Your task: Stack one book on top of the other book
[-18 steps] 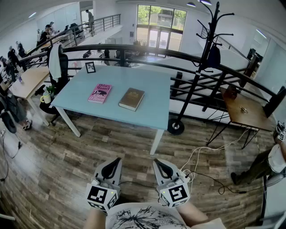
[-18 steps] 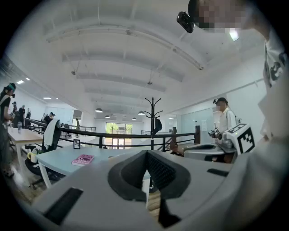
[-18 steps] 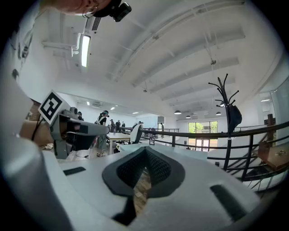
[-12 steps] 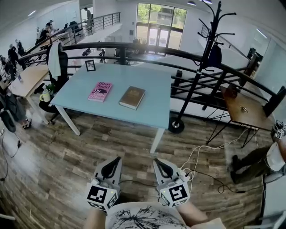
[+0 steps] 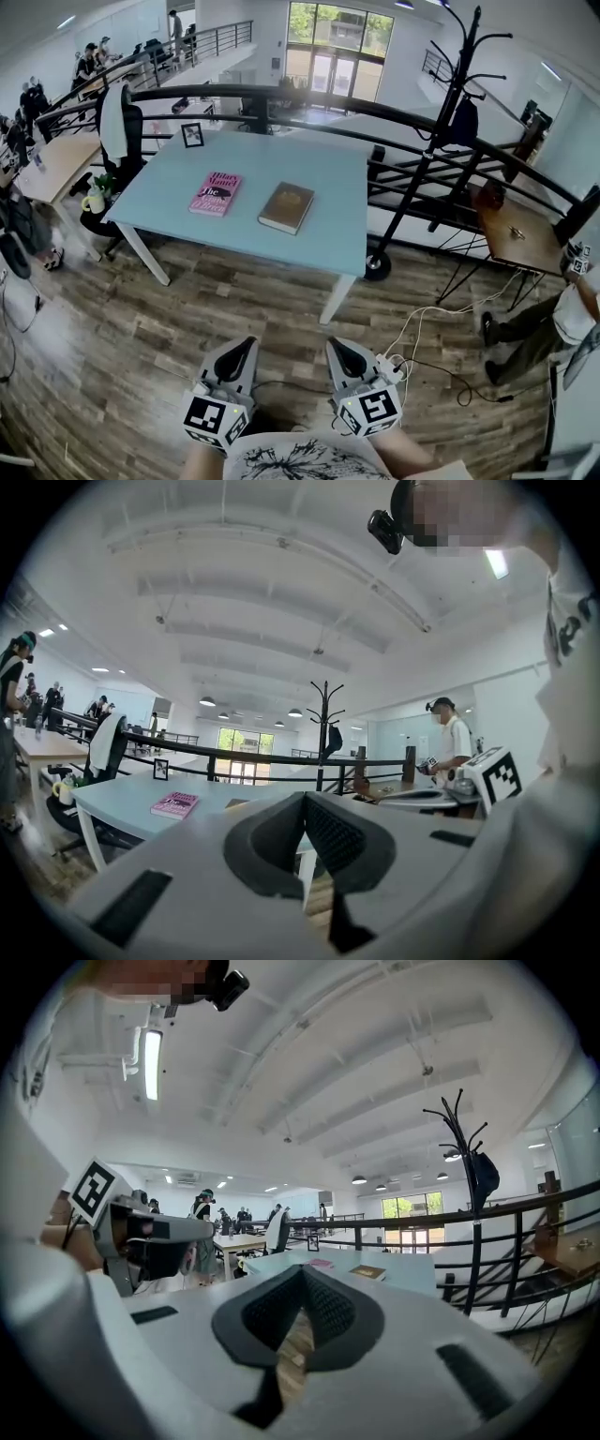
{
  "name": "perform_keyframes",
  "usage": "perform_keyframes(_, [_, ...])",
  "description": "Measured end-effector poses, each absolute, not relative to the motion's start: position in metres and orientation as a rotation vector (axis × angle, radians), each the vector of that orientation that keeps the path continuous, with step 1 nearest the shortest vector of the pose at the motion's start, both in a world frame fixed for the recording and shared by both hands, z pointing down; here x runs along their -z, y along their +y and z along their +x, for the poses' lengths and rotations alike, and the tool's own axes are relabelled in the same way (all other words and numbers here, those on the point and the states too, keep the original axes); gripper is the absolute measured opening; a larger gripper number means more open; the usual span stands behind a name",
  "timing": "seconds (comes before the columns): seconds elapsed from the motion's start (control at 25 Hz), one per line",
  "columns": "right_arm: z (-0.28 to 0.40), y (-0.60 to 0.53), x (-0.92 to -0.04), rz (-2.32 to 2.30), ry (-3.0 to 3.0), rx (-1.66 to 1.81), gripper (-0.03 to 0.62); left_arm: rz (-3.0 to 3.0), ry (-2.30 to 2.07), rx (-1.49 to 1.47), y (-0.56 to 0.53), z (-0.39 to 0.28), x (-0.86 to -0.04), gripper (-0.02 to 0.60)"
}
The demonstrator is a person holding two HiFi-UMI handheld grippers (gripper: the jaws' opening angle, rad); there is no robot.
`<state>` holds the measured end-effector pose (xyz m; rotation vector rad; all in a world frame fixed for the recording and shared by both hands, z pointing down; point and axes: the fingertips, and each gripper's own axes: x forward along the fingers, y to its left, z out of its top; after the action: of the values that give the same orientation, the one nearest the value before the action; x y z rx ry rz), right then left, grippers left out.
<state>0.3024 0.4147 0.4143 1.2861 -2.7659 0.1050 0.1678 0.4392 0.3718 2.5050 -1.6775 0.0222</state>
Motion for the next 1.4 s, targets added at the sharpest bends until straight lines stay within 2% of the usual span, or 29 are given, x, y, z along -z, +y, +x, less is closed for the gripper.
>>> perform_keyframes(0.76, [0.119,0.267,-0.442,1.467,-2.553,-0.234,-0.008,2.542,-1.545,-0.096,0.283,-0.044,-0.384,0.011])
perform_keyframes(1.04, [0.104,0.214,-0.467,1.493,-2.496,-0.289,-0.008,2.517,-1.492,-0.110,0.232,-0.062,-0.411,0.011])
perform_keyframes(1.4, [0.109,0.091,-0.469,1.482,-2.547,-0.284,-0.008,2.532,-1.598,-0.132,0.126,-0.068,-0.397,0.011])
